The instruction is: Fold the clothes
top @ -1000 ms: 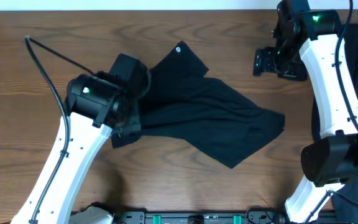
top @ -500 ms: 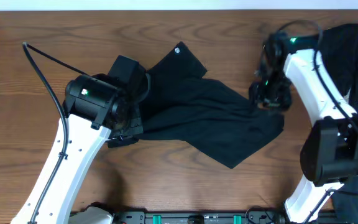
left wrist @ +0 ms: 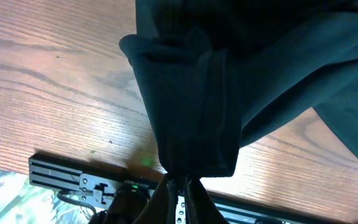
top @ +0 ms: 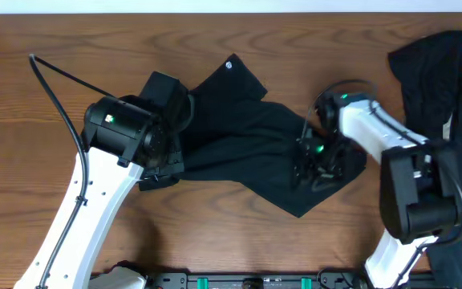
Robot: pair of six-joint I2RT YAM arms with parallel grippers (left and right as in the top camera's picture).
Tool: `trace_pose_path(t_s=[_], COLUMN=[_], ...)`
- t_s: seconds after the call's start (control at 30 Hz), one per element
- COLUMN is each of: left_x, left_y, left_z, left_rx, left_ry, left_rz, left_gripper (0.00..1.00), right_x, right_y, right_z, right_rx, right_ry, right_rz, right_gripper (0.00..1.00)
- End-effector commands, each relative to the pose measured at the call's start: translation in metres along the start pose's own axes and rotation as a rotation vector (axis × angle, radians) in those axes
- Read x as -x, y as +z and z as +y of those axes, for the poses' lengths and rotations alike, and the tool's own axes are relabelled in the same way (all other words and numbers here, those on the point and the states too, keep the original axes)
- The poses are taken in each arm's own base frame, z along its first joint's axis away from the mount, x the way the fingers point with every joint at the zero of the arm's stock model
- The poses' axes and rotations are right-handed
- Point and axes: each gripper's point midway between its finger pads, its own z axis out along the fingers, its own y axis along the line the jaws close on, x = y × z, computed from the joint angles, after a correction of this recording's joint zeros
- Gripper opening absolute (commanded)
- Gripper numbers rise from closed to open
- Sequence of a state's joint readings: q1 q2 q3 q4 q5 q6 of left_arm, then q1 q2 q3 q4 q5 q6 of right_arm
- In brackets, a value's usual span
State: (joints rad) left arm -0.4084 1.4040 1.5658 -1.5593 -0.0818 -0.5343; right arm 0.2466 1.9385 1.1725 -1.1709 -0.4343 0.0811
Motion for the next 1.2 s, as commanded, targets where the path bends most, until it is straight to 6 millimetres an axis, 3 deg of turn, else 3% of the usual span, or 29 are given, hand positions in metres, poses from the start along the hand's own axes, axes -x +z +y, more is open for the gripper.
trace_pose_path(t_s=[0.0,0.17,0.27,0.4,0.47,0.67,0.8,0.93,1.17], left_x=[0.002,0.002,0.002,0.002,0.003,0.005,0.006,0.008,0.01], left_y=[-0.005,-0.005,-0.005,-0.005,-0.005,-0.005,-0.006,-0.006,-0.006], left_z=[0.004,0.004,0.004,0.004,0.006,0.009,0.011,0.013,0.015], left_rx=[0.003,0.003,0.003,0.004,0.015,0.03,0.046,0.057,0.069], left_ry=[-0.001,-0.001,0.003,0.03,0.034,0.037,0.037,0.036,0.035], left_rz=[-0.026,-0.025,-0.025,-0.026,-0.032,-0.04,-0.05,-0.057,-0.07], left_gripper=[0.07,0.07,0.07,0.07,0.07,0.06,0.06,0.07,0.06], right_x=[-0.005,0.006,0.01,0.019,0.022,0.024,0.012,0.003,0.004], right_y=[0.013,0.018,0.011,-0.017,-0.04,-0.143,-0.194,-0.213,-0.218], right_z=[0.015,0.008,0.011,0.013,0.012,-0.008,-0.027,-0.043,-0.052], right_rx=[0.014,-0.096,-0.088,-0.088,-0.102,-0.179,-0.194,-0.185,-0.184], right_ry=[0.02,0.062,0.051,0.021,0.017,0.072,0.15,0.206,0.23], right_rz=[-0.01,-0.071,-0.101,-0.203,-0.279,-0.621,-0.795,-0.86,-0.876], right_gripper=[0.58,0.49,0.24,0.06,0.02,0.01,0.04,0.04,0.05])
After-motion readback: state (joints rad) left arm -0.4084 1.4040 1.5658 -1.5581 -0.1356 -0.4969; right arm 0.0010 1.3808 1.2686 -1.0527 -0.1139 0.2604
